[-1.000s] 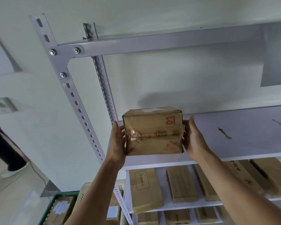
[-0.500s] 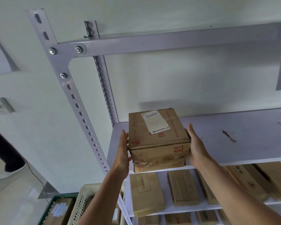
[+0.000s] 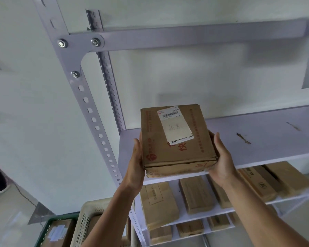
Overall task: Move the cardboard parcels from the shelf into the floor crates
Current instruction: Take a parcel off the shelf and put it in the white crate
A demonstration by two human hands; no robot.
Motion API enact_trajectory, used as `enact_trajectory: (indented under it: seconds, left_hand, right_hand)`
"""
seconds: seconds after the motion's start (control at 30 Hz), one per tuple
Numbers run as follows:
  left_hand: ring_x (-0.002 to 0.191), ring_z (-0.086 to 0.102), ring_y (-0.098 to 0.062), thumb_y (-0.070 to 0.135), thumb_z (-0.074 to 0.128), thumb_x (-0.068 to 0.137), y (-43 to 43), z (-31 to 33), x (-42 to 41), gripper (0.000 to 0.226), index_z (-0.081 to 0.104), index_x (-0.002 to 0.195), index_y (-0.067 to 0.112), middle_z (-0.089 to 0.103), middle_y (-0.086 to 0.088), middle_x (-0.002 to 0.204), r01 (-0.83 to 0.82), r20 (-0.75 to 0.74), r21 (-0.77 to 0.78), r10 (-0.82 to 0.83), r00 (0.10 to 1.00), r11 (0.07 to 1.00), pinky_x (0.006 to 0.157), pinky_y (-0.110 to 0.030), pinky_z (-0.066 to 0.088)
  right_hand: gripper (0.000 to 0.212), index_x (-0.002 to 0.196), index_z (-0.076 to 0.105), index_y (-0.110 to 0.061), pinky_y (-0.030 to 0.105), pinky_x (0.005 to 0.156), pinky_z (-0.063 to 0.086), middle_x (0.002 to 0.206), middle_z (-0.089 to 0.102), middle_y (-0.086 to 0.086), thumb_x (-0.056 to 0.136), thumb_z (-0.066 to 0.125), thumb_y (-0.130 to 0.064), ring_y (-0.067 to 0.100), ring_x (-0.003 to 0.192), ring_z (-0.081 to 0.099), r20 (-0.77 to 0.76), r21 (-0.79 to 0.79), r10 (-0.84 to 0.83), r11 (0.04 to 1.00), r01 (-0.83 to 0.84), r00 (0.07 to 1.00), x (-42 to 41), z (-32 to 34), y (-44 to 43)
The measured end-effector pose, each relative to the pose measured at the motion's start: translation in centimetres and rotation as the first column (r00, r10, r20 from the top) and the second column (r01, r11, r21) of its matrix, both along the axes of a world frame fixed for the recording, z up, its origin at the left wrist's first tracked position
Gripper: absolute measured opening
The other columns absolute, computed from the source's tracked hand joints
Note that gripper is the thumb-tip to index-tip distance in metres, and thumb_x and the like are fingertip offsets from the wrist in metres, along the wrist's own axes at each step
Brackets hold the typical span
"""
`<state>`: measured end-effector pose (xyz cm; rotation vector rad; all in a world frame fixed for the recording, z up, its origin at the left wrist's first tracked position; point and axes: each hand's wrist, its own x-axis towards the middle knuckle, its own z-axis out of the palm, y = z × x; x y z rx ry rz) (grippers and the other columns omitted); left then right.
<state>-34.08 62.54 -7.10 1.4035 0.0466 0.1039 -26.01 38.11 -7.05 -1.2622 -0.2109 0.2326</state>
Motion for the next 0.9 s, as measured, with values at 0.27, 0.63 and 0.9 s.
enact_trajectory:
  seconds: [0.27,0.63,0.9]
  left_hand:
    - [0.141,0.062,-0.024,0.061,0.01,0.114,-0.6,-0.8,-4.1,0.065,0.05,0.159,0.037,0.066,0.0,0.151,0.023,-0.006,-0.039,-0.024,1.0,0.999,0.12,-0.051,0.044]
    - [0.146,0.057,-0.029,0.053,0.02,0.117,-4.0,-1.2,-15.2,0.064,0.038,0.166,0.016,0.06,-0.011,0.157,0.052,0.002,-0.059,-0.052,0.999,0.997,0.114,-0.035,0.052]
    - [0.155,0.046,-0.031,0.05,0.015,0.119,-4.0,-5.4,-27.5,0.062,0.034,0.168,0.018,0.051,-0.013,0.164,0.012,-0.103,-0.09,-0.021,0.994,0.996,0.13,-0.063,0.029]
  right_hand:
    - [0.063,0.148,0.059,-0.03,0.062,0.108,0.049,0.142,0.067,0.016,0.106,0.033,-0.069,0.039,0.131,0.065,-0.025,0.008,-0.041,0.999,0.041,0.999,-6.0,-1.1,-0.8]
    - [0.07,0.152,0.055,-0.013,0.053,0.1,0.055,0.143,0.065,0.02,0.105,0.036,-0.062,0.04,0.131,0.063,-0.024,-0.016,-0.146,0.989,0.146,0.989,-17.6,-1.7,-4.0]
    - [0.052,0.135,0.072,-0.034,0.033,0.093,0.062,0.138,0.072,0.001,0.108,0.037,-0.062,0.022,0.129,0.068,-0.154,0.012,-0.058,0.998,0.06,0.986,-28.4,-5.9,-3.7]
